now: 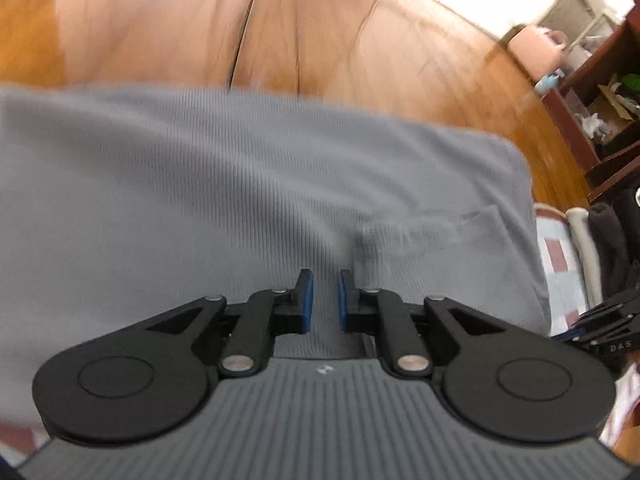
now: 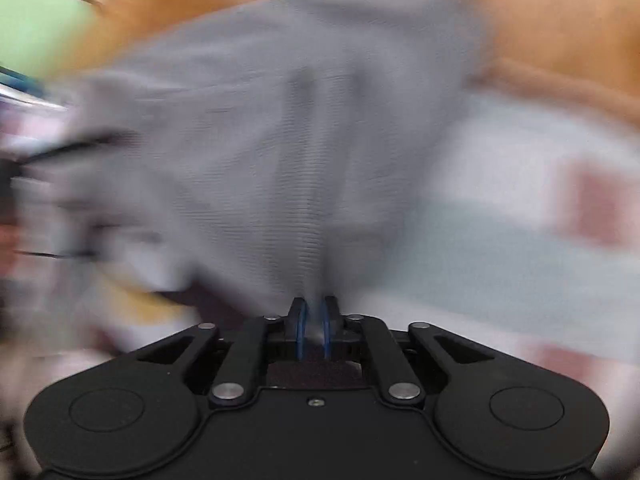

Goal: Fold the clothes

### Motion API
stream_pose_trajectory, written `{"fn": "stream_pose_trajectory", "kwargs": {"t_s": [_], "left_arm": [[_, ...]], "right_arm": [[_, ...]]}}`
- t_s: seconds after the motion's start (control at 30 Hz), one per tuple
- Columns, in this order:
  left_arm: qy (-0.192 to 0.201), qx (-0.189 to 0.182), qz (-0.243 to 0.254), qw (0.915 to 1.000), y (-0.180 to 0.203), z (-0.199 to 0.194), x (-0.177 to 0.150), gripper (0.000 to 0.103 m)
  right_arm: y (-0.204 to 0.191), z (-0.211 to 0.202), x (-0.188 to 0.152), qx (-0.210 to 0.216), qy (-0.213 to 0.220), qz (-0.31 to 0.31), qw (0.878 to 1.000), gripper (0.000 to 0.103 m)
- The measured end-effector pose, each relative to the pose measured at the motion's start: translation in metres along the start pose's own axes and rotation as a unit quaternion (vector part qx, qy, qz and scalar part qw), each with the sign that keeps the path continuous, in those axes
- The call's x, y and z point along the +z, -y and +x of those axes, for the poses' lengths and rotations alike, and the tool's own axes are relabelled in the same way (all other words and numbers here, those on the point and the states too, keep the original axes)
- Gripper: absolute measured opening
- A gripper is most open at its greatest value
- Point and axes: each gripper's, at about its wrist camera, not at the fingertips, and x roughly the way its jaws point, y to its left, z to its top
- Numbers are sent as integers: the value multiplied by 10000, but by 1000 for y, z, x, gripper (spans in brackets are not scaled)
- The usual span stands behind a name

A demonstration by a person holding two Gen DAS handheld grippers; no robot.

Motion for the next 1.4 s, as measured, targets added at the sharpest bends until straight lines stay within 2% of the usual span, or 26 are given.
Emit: {"fn": "stream_pose_trajectory", "kwargs": {"t_s": [0.07, 0.1, 0.13, 0.17, 0.2, 0.3, 0.37, 0.4, 0.43, 0.47, 0.5, 0.53, 0.57, 0.6, 0.67, 0.7, 0.73, 0.8, 0.9, 0.93, 1.0, 1.07, 1.23, 1.33, 1.4], "left_arm": [[103, -429, -147, 9989, -1, -5, 5, 11], [55, -530, -170, 9984, 0, -2, 5, 11], [-9, -613, -184, 9979, 2, 2, 5, 14], [-74, -696, -199, 9973, 4, 5, 5, 14], [-139, -779, -213, 9966, 6, 8, 5, 14], [-386, -550, -67, 9977, 13, 21, 0, 14], [-490, -450, -119, 9977, 10, 26, -1, 15], [-462, -241, -60, 9986, 9, 25, -2, 15], [-424, -7, 10, 9991, 8, 24, -3, 20], [-322, 490, 176, 9981, 10, 21, -3, 26], [-226, 948, 257, 9949, 8, 14, -4, 29], [-132, 1391, 321, 9897, 5, 8, -5, 31], [-38, 1830, 384, 9823, 2, 1, -7, 34], [8, 2066, 218, 9782, -9, -9, -7, 39], [146, 2040, -648, 9767, -47, -39, -9, 45], [272, 1861, -1230, 9744, -72, -57, -12, 49], [405, 1661, -1822, 9683, -97, -77, -15, 51], [825, 1458, -2841, 9440, -145, -115, -29, 53], [1309, 1421, -3879, 9012, -199, -164, -59, 53], [1388, 1427, -4094, 8904, -211, -174, -68, 53], [1482, 1474, -4363, 8752, -229, -188, -83, 53], [1550, 1578, -4460, 8673, -236, -195, -90, 53], [1606, 1744, -4581, 8567, -253, -205, -106, 53], [1617, 1411, -4616, 8607, -260, -203, -111, 51], [1744, 1251, -4370, 8735, -256, -206, -108, 50]], "right_arm": [[-22, -23, 3, -447, 714, -160, 9963, 25], [-34, -33, 4, -652, 1057, -250, 9919, 29], [-44, -32, 5, -633, 1221, -480, 9893, 39], [-55, -30, 7, -614, 1384, -709, 9859, 44], [-66, -28, 8, -594, 1546, -937, 9817, 44], [-99, -21, 13, -524, 2011, -1611, 9648, 44], [-105, -5, 16, -271, 1954, -1772, 9642, 44], [-107, 4, 19, -146, 1929, -1811, 9642, 44], [-108, 14, 21, -124, 1918, -1773, 9652, 44], [-108, 24, 24, -114, 1904, -1733, 9662, 44], [-106, 36, 29, -289, 1851, -1648, 9684, 43], [-103, 44, 33, -514, 1872, -1518, 9692, 52], [-94, 44, 35, -514, 2118, -1259, 9678, 55], [-87, 45, 39, -598, 2167, -945, 9698, 55], [-77, 39, 40, -860, 2273, -286, 9696, 55], [-78, 32, 35, -766, 2427, -192, 9669, 55], [-80, 26, 30, -666, 2579, -109, 9638, 55], [-97, 17, 17, -450, 2778, -322, 9590, 54], [-118, 16, 8, -375, 2807, -607, 9571, 54], [-123, 16, 6, -360, 2791, -683, 9571, 55], [-134, 18, 3, -330, 2760, -835, 9570, 55], [-145, 19, 0, -301, 2727, -986, 9566, 55], [-172, 23, -9, -226, 2643, -1363, 9545, 55], [-188, 25, -14, -182, 2591, -1581, 9526, 55], [-182, 25, -15, -206, 2582, -1520, 9538, 55]]}}
